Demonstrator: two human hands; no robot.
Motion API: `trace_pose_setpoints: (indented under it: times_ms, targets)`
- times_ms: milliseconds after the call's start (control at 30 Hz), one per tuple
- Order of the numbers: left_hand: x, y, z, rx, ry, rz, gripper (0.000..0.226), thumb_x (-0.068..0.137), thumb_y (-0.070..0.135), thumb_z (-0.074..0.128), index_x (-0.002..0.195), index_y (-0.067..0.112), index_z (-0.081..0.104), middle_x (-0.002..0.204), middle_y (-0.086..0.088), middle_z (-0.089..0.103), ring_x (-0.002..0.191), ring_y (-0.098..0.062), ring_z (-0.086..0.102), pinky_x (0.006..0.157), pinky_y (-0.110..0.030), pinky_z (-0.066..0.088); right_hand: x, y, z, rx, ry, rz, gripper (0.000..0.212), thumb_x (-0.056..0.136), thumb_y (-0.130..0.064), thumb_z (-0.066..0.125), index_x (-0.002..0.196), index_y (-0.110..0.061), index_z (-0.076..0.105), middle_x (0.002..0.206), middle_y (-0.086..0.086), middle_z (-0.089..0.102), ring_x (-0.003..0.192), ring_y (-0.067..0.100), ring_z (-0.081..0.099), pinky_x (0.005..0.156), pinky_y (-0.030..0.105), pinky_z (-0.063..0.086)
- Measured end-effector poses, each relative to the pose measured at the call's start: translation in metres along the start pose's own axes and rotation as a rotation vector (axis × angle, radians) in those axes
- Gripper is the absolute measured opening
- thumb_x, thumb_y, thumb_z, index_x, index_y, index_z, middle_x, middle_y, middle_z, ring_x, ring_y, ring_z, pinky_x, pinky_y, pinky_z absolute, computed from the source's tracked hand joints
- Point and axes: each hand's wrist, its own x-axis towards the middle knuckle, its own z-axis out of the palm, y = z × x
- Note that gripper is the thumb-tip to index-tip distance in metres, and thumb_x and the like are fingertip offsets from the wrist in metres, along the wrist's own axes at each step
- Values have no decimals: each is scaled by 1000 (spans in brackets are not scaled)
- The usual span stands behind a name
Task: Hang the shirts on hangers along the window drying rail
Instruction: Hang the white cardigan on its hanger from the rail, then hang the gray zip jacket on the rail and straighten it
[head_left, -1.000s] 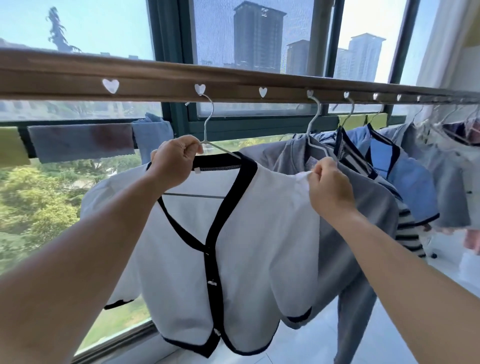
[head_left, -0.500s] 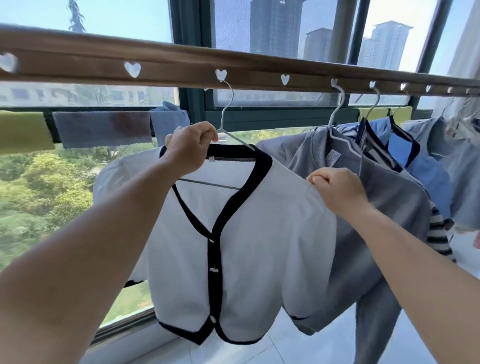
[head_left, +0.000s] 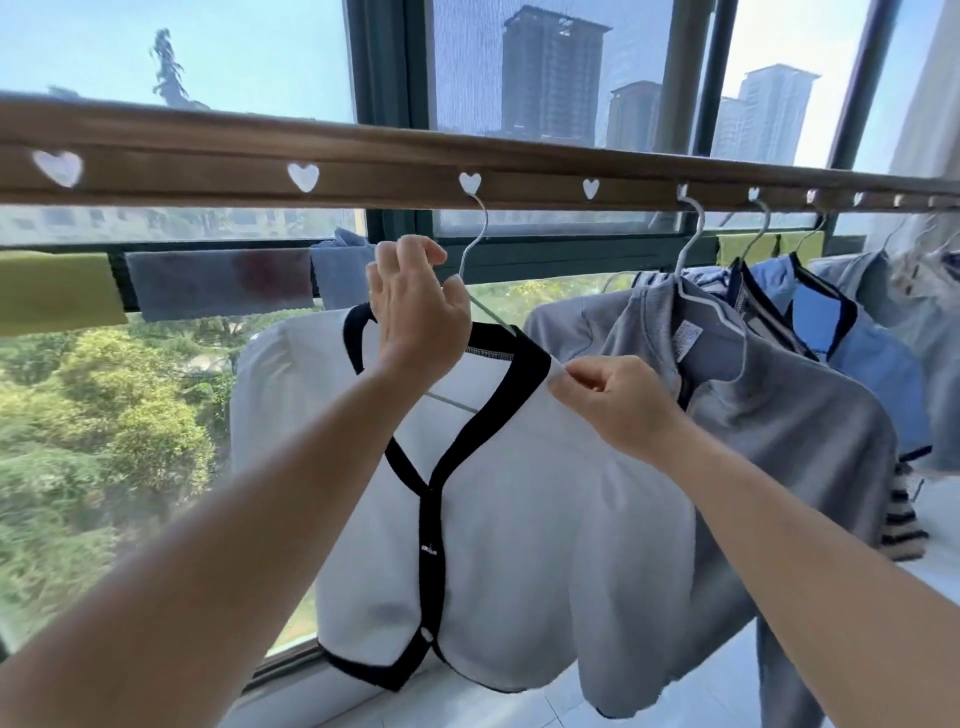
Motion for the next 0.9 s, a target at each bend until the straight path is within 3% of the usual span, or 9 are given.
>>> trace_pose_setpoints:
  times_ms: [100,167,233,333,433,567,700,767,900]
  targets:
    - [-16,26,3,-69,-3,214,13,85,8,51,97,13,48,97,2,40,92,-13,37,83,-20,32,-4,-11,0,92,-67,-3,40,88,-38,58,62,-8,59,51,-4,38,49,8,32,51,25,29]
    - [-24,37,8,-56,-161,409,9,86,9,50,91,16,53,89,8,47,85,-12,43,75,-19,36,-6,-18,0,125,-105,-7,39,90,-33,59,65,-3,61,52,0,37,47,8,30,47,21,27]
    - [-27,40,13,29,-407,484,11,89,17,48,90,19,59,81,8,55,78,-15,52,71,-28,45,-6,-22,1,105,-105,-22,43,91,-23,56,53,-5,47,47,-2,33,48,10,28,48,24,27]
    - [-26,42,22,193,-581,460,20,89,25,45,83,18,63,79,-2,66,75,-26,60,69,-38,52,-5,-21,-2,21,-74,-10,48,90,-13,51,46,-18,34,43,-6,38,50,16,37,53,31,30]
    - [-22,47,26,246,-557,430,23,90,26,45,81,16,64,78,-4,66,75,-27,61,67,-39,52,-8,-15,-12,119,-130,3,47,94,-17,47,48,-26,50,43,-12,55,47,1,49,59,25,38]
    - [-15,57,33,438,-612,392,24,91,28,46,89,16,67,86,-4,66,77,-25,61,67,-35,52,-8,-2,-35,0,-46,-39,27,93,-22,51,76,-23,71,78,-4,72,81,16,66,85,38,50]
    - [-7,77,55,653,-731,330,29,92,34,45,101,15,65,106,-6,63,94,-25,58,74,-34,47,-2,23,-64,-56,127,-22,22,89,-17,55,106,-19,69,103,-3,71,94,12,63,89,26,48]
    - [-3,95,69,652,-754,311,31,92,35,46,102,14,66,110,-9,63,100,-27,57,82,-34,48,3,40,-81,-121,197,-11,27,86,-15,56,111,-21,63,107,-1,64,99,16,57,91,33,47]
    - [-8,136,100,505,-735,190,32,92,33,49,107,10,65,112,-10,64,101,-28,58,82,-32,47,7,80,-118,-312,246,73,42,83,-19,60,122,-21,47,125,3,47,121,23,39,100,37,37]
